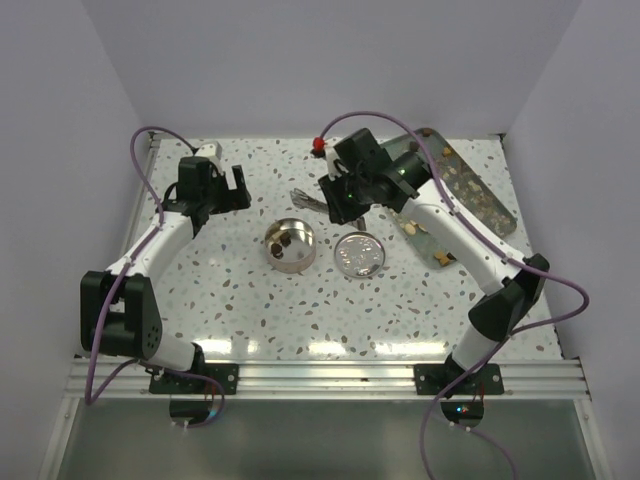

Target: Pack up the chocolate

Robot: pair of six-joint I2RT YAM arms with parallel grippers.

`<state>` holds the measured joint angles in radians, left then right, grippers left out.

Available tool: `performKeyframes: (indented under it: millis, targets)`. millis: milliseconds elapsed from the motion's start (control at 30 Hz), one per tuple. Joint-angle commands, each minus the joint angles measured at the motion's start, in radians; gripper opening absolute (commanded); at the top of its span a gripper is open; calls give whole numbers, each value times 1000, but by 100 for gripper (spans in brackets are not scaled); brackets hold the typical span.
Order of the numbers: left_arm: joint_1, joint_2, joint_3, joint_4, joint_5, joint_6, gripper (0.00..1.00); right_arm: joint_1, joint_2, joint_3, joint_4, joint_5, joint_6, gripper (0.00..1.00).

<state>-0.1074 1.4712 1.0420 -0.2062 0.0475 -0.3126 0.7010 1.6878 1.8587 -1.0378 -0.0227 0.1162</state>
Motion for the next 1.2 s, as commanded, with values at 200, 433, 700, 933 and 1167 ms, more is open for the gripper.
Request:
performKeyframes:
  millis: [200, 433, 700, 933, 1167]
  targets:
    - [-6, -43, 27, 7, -14, -3, 100, 91, 19, 5, -77, -48, -18, 28]
    - [-6, -60, 10, 2, -17, 0, 100, 95, 52, 39, -62, -66, -16, 42]
    - [-6, -72, 4, -1, -21, 1, 100, 89, 43, 54, -74, 12, -16, 41]
    - [-6, -72, 0, 5, -17, 4, 100, -103, 1, 30, -51, 21, -36, 40]
    - [-6, -66, 4, 7, -9, 9, 100, -385, -43, -18, -27, 52, -84, 39]
